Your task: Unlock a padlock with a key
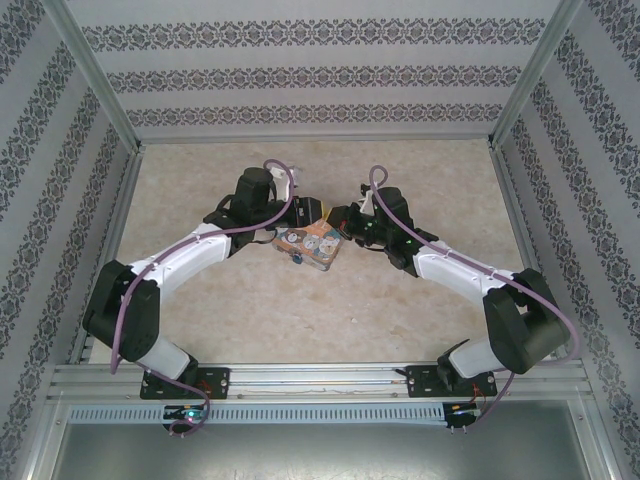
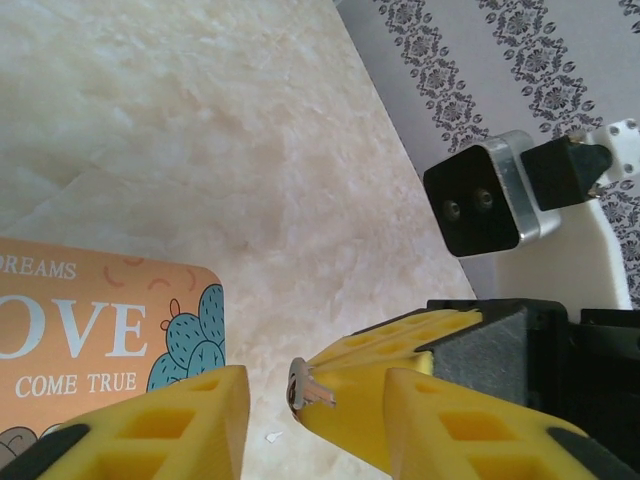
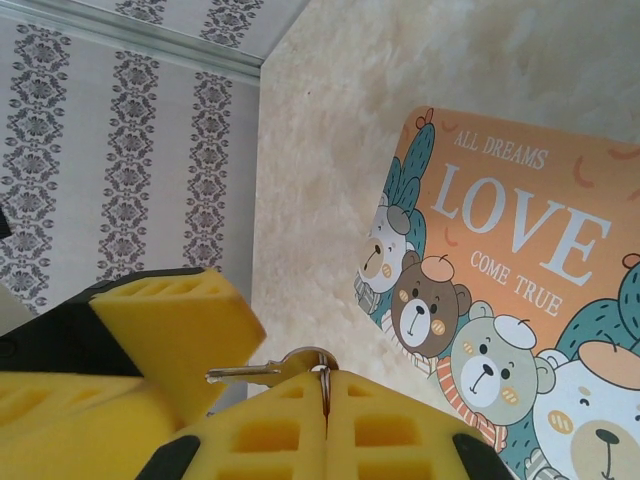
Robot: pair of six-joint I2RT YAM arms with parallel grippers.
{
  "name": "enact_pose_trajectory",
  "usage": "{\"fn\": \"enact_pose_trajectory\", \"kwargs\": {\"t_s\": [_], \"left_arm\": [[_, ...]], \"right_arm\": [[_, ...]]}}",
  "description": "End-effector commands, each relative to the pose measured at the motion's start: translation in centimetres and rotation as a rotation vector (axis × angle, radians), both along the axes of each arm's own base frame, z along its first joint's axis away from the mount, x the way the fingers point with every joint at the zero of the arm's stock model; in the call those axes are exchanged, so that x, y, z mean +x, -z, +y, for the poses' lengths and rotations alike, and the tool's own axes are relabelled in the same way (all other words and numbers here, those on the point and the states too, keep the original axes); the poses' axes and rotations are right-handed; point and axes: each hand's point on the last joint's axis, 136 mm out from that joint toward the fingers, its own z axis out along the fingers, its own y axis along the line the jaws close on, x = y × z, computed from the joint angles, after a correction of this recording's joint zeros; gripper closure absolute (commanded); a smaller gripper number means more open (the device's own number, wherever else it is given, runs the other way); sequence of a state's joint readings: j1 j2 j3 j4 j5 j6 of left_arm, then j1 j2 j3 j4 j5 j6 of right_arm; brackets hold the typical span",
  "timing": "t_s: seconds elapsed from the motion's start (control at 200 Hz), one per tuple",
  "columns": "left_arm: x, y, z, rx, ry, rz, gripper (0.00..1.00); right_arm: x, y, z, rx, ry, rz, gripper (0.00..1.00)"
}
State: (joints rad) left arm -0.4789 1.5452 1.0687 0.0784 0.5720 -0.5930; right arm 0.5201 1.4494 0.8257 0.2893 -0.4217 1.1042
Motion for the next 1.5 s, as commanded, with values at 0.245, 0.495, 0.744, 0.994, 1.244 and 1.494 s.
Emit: {"fn": "enact_pose_trajectory", "kwargs": {"t_s": [0.245, 0.495, 0.744, 0.994, 1.244, 1.494], "left_arm": [[0.4, -1.0, -1.4, -0.043, 0.018, -0.022, 0.73], [0.4, -1.0, -1.5, -0.038, 0.019, -0.018, 0.87], [0.2, -1.5, -0.5, -0.005, -0.002, -0.032, 1.0], [-0.4, -3.8, 2.3, 0.022, 0.007, -0.072, 1.0], [-2.4, -8.6, 5.1, 0.031, 0.117, -0.142, 1.0], [-4.8, -13.0, 5.7, -0.054, 0.256, -0.212, 1.0]], "right_arm": [[0.0, -1.4, 1.1, 0.036, -0.031, -0.024, 1.0], [0.1, -1.7, 1.4, 0.05, -0.041, -0.024, 1.0], [0.1, -1.6, 0.4, 0.033, -0.029, -0.043, 0.93], [-0.3, -3.3, -3.7, -0.019, -0.02, -0.174, 0.69], [-1.5, -8.6, -4.7, -0.011, -0.111, -0.433, 0.54], [-3.7, -14.8, -1.1, 0.141, -0.33, -0.622, 0.53]]}}
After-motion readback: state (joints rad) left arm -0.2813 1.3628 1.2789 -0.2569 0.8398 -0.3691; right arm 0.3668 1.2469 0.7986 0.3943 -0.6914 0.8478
